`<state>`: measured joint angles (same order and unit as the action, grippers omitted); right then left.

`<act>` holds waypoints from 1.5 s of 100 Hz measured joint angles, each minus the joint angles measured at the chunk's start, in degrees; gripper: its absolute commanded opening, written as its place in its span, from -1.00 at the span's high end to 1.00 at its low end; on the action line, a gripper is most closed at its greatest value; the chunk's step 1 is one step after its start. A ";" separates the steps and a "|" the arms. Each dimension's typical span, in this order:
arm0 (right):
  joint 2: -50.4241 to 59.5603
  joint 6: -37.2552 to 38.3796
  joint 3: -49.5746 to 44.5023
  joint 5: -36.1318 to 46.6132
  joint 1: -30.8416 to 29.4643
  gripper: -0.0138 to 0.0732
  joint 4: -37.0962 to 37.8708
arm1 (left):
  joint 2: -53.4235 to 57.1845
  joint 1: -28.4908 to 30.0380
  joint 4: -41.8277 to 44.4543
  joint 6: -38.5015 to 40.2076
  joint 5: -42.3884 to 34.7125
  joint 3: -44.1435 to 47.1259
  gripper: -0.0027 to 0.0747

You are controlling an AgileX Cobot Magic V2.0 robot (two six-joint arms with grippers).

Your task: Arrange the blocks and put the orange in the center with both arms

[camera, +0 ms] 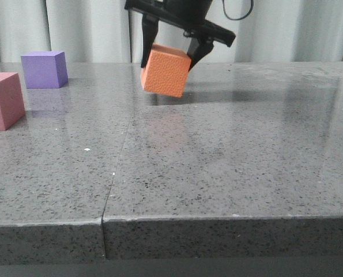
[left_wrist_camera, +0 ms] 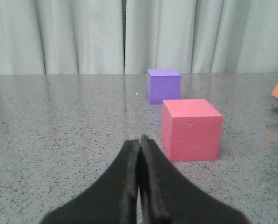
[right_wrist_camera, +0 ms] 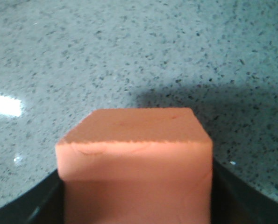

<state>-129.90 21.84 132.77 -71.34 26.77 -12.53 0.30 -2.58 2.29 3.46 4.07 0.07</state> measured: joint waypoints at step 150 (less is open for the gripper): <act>20.11 -0.64 -12.08 -0.34 0.00 0.84 5.71 | 0.00 0.00 0.00 0.00 0.00 0.00 0.98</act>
<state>-109.79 21.20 120.68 -71.68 26.77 -6.81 0.30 -2.58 2.29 3.46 4.07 0.07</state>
